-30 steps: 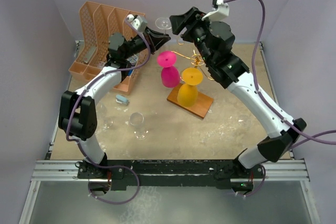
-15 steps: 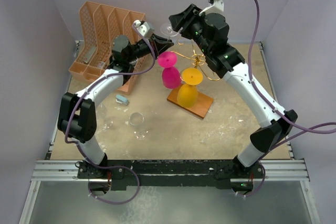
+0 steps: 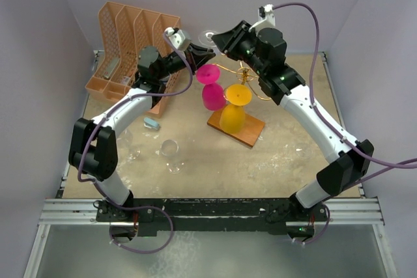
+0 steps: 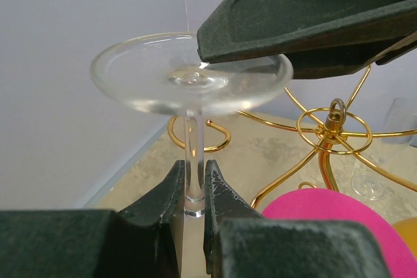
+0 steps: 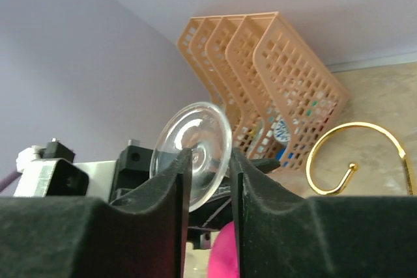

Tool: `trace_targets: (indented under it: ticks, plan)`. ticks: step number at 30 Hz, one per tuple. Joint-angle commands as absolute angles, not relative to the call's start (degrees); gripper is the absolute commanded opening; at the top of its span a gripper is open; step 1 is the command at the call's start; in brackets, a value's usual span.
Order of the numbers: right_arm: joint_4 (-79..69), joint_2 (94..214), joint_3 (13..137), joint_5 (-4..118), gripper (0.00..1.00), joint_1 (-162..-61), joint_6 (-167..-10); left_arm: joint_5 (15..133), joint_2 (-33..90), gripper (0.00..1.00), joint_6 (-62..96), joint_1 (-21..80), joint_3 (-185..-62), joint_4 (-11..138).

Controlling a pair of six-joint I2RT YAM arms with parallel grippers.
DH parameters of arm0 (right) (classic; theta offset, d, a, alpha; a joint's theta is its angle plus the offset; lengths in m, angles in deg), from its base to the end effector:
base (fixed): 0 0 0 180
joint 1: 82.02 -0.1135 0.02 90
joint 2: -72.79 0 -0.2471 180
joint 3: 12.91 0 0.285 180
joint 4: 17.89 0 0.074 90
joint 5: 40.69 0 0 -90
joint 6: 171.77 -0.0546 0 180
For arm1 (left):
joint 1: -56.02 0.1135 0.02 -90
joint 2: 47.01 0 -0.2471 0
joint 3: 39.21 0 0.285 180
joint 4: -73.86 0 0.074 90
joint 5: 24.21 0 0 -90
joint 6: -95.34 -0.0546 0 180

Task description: Place the wine glass upside down on the wine glass rack

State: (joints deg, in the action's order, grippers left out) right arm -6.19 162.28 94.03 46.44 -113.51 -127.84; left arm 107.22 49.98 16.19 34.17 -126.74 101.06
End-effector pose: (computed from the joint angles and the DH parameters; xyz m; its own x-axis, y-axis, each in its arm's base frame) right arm 0.3575 0.2158 0.4589 -0.2859 0.6684 -0.6867 -0.3940 0.5712 0.7200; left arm 0.3956 -0.1975 0.3469 0.1151 -0.1982 -0.9734 0.9018 0.4317 0.0187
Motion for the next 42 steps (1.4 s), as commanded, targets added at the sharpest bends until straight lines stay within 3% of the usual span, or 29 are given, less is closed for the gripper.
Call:
trace_targets:
  ticks: [1,8,20,26,42]
  plan:
    - [-14.2,158.9,91.5,52.6,0.26,-113.1,-133.3,106.6,46.4,0.00,13.8,33.9,-126.5,104.4]
    - [-17.1,158.4,89.5,54.9,0.00,-113.1,-138.8,104.6,44.1,0.04,9.3,33.8,-125.0,100.2]
    - [-20.7,156.8,86.6,54.5,0.00,-113.1,-147.0,95.4,36.3,0.44,5.9,33.8,-118.1,97.2]
    - [-19.5,156.8,86.3,51.0,0.00,-113.0,-151.3,88.1,32.0,0.49,7.3,33.9,-115.4,91.8]
    - [-13.9,154.3,83.7,40.4,0.00,-112.7,-154.8,69.6,20.1,0.50,17.7,33.8,-112.7,83.5]
